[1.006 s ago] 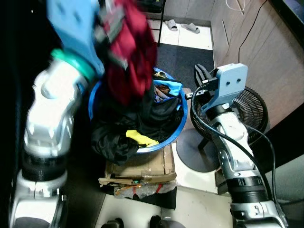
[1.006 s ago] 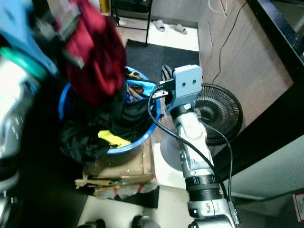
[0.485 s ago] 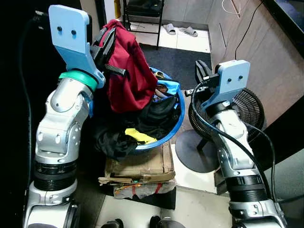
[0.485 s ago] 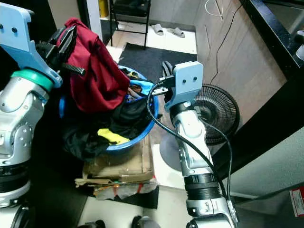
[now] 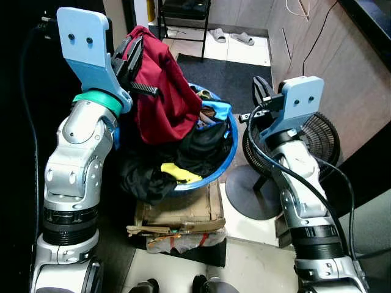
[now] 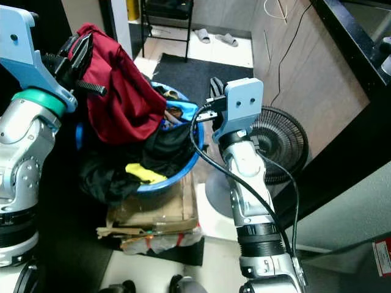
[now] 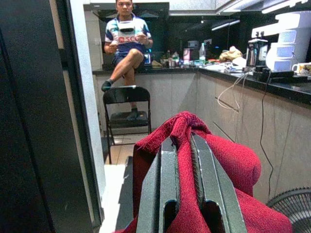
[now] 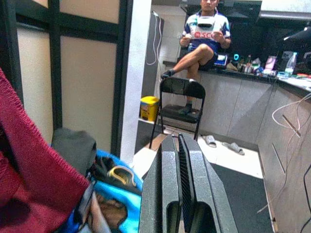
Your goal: Clothes washing
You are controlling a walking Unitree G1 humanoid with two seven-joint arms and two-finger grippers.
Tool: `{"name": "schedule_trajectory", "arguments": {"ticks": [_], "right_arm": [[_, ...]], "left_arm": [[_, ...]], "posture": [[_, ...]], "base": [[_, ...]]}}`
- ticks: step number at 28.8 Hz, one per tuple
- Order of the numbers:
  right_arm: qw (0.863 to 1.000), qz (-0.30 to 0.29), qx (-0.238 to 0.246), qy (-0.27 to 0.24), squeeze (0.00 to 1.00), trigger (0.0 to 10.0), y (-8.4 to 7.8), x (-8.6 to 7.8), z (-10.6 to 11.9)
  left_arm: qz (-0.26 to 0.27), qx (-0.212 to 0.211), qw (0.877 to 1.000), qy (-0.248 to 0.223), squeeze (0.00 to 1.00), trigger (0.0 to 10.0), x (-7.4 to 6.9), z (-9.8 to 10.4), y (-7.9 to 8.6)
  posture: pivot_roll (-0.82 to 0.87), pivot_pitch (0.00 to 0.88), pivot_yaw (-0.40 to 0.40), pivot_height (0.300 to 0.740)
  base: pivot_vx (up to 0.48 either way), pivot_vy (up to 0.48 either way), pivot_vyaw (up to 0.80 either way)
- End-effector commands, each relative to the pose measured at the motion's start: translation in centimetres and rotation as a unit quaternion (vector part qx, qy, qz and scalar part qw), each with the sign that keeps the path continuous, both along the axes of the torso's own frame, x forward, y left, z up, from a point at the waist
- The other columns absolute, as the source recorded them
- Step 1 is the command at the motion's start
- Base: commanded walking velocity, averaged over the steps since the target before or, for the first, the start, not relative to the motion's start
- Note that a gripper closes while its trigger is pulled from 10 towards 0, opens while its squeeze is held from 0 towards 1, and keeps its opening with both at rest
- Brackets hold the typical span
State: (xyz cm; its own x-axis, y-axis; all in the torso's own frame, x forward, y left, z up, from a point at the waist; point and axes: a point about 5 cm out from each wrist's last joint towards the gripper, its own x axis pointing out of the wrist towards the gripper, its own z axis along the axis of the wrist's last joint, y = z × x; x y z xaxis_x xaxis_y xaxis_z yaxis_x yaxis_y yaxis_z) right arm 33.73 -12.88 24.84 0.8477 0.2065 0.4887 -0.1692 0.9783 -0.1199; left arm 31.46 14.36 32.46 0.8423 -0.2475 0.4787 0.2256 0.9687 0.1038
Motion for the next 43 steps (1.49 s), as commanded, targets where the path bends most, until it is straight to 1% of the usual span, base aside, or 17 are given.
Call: {"name": "schedule_trajectory", "arguments": {"ticks": [1,18,27,32,43], "right_arm": [[1.000,-0.001,0.003,0.009,0.00,10.0,0.06,0.00,-0.35],[1.000,-0.005,0.004,0.013,0.00,10.0,0.01,0.01,-0.45],[1.000,-0.007,0.004,0.018,0.00,10.0,-0.04,0.10,-0.56],[1.000,-0.005,0.011,0.023,0.00,10.0,-0.08,0.16,-0.59],[1.000,-0.004,0.010,0.019,0.00,10.0,0.00,0.33,-0.26]], "left_arm": [[0.000,0.004,1.000,-0.002,0.00,10.0,-0.15,-0.07,-0.13],[0.001,0.005,1.000,0.000,0.00,10.0,-0.14,-0.11,-0.02],[-0.010,0.002,1.000,0.001,0.00,10.0,-0.21,-0.06,-0.35],[-0.004,0.007,1.000,0.002,0.00,10.0,-0.16,-0.15,-0.37],[-0.002,0.007,1.000,-0.001,0.00,10.0,-0.13,-0.02,-0.28]], "posture": [[0.00,0.079,0.003,0.740],[0.00,0.084,0.004,0.740],[0.00,0.083,0.004,0.740],[0.00,0.079,0.004,0.740],[0.00,0.064,0.003,0.740]], "base": [[-0.356,0.000,0.00],[-0.338,0.000,0.00],[0.000,0.000,0.00],[0.000,0.000,-0.80],[0.000,0.000,-0.80]]}}
